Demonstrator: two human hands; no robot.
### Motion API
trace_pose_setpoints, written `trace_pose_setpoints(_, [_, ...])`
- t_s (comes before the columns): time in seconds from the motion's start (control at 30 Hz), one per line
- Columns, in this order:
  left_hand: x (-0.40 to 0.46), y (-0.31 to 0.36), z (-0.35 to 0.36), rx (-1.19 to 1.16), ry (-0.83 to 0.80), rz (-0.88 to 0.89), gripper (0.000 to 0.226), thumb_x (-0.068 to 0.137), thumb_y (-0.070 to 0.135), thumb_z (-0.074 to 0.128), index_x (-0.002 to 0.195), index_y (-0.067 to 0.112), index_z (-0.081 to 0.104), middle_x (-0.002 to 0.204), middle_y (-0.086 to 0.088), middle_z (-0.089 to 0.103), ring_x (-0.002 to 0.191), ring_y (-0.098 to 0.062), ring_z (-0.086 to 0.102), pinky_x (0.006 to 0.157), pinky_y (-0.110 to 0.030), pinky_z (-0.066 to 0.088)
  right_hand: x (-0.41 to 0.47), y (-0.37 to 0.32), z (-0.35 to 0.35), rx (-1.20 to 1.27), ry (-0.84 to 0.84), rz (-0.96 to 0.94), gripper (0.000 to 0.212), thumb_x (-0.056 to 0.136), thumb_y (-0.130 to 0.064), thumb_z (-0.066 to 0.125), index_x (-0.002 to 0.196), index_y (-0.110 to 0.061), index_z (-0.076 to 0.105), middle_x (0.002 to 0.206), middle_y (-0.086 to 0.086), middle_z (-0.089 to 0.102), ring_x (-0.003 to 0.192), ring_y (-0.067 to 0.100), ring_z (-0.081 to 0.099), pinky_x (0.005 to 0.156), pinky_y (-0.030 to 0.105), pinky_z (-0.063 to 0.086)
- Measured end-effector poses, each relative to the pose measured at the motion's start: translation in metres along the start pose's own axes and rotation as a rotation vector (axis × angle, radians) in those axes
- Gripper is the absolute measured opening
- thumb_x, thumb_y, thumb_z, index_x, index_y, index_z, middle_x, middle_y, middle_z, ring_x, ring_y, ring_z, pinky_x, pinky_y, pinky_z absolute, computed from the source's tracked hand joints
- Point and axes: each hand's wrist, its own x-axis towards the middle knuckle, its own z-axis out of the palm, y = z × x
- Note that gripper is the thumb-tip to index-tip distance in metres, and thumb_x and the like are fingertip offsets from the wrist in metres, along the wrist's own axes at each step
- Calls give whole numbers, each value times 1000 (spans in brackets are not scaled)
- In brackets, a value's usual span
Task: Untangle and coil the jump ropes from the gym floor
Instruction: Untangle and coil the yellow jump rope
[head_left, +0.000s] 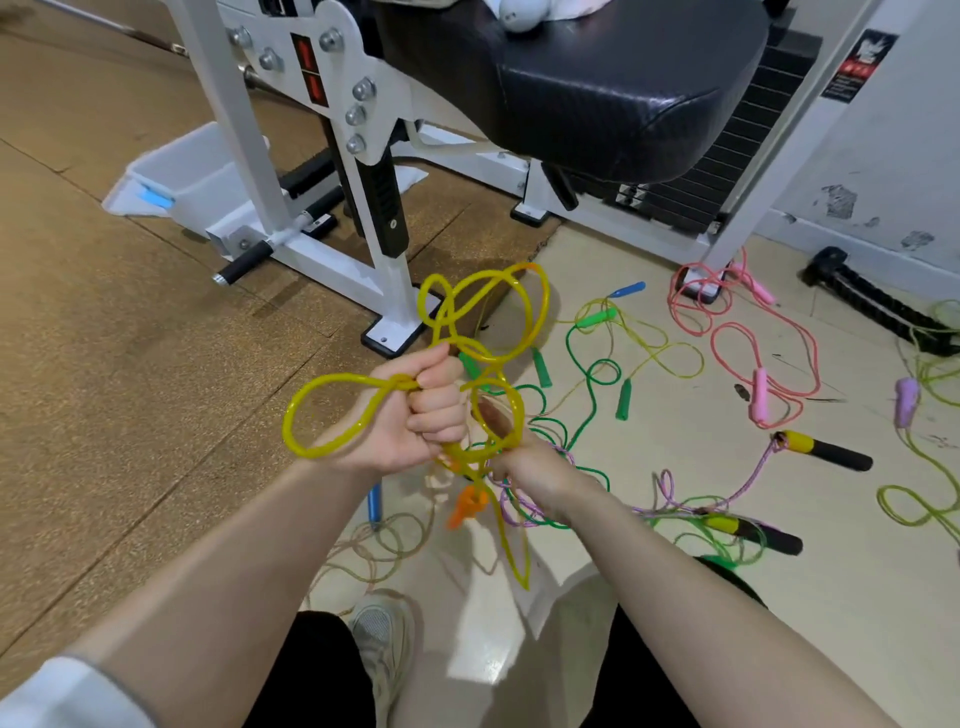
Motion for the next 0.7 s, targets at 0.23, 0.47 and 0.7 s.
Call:
trace_pose_setpoints(0.23, [-11,14,4,57,-11,55,38,100,28,31,69,12,46,48,2,24,40,-10,15,50,-26,21,23,2,14,-364,120,-155,7,80,-40,56,76,-35,57,77,-7,59,74,14,53,72,33,44])
trace_pose_setpoints(0.47, [3,14,-17,-77,939,382,43,99,40,30,66,16,42,42,2,38,39,-11,38,43,-18,36,10,-9,-2,205,115,100,13,94,-7,50,90,-16,57,81,12,57,59,16,57,45,24,49])
trace_pose_setpoints(0.7, [7,7,-23,130,962,256,33,102,23,35,74,12,49,42,3,45,34,-8,47,39,-13,43,4,-16,-20,581,-44,-22,27,87,7,52,106,-12,59,86,9,61,69,16,64,55,23,54])
